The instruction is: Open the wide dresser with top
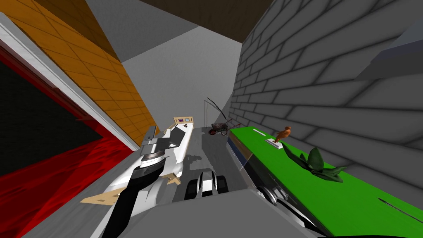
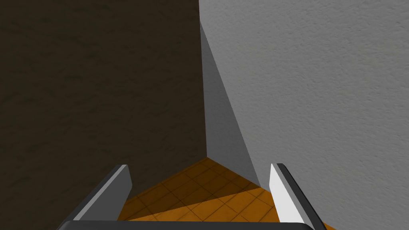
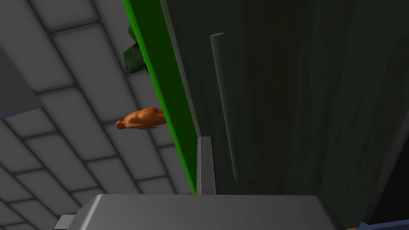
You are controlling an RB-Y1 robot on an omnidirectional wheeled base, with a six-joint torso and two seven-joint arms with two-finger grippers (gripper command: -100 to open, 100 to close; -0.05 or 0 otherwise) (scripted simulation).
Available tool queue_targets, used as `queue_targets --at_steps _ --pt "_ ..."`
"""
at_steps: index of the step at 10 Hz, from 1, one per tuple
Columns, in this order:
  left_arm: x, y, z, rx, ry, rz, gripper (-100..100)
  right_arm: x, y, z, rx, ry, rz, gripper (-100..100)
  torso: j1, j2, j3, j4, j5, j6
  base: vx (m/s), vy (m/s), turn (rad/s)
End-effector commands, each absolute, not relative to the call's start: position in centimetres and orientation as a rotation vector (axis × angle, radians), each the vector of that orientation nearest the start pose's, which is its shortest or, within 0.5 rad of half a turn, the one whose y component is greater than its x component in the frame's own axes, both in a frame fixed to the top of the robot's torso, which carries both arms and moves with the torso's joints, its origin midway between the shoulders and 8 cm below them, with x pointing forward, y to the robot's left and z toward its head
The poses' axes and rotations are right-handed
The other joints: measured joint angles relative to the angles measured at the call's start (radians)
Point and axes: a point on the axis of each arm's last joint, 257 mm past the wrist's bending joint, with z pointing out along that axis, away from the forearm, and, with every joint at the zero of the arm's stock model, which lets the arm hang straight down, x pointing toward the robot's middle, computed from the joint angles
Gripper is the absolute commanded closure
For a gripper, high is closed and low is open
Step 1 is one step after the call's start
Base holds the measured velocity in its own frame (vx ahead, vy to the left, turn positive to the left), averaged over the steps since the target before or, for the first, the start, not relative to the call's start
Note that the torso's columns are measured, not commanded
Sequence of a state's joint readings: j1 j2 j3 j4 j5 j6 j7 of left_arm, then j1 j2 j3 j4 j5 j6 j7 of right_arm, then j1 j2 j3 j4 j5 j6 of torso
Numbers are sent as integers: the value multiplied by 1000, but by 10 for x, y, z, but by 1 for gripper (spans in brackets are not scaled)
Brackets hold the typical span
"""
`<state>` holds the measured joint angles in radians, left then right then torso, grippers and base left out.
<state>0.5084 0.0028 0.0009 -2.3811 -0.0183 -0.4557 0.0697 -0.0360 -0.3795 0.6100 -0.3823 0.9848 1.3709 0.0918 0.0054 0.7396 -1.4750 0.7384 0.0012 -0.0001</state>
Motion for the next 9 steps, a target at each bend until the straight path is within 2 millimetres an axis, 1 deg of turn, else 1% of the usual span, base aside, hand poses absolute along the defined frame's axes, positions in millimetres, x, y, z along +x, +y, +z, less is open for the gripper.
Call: queue_targets --at_steps 1,3,4,5,6,7,9 --pt "330 274 58 -629 572 -1363 0 136 -617 -430 111 2074 -2002 100 2 -1 0 0 1 0 -61 206 -6" --pt "330 274 58 -629 572 -1363 0 140 -618 -429 109 2077 -2000 100 -4 0 0 0 -1 0 -57 210 -4" --pt "330 274 58 -629 572 -1363 0 139 -618 -429 110 2076 -2000 100 -5 -2 -1 0 -1 0 -17 112 -8" --pt "330 274 58 -629 572 -1363 0 138 -622 -429 104 2077 -2000 -100 -12 -4 -2 -1 -2 0 -23 -81 -2" --pt "330 274 58 -629 573 -1363 0 138 -623 -428 103 2077 -2000 -100 -20 -3 -2 -1 -5 0 -20 -161 7" --pt "330 275 58 -629 573 -1363 0 138 -625 -428 100 2077 -2001 -100 -18 -2 -1 -1 -5 0 -28 -189 3" --pt "330 275 58 -629 573 -1363 0 137 -631 -427 94 2078 -2001 -100 -6 -2 -1 0 -1 0 -9 -192 2"
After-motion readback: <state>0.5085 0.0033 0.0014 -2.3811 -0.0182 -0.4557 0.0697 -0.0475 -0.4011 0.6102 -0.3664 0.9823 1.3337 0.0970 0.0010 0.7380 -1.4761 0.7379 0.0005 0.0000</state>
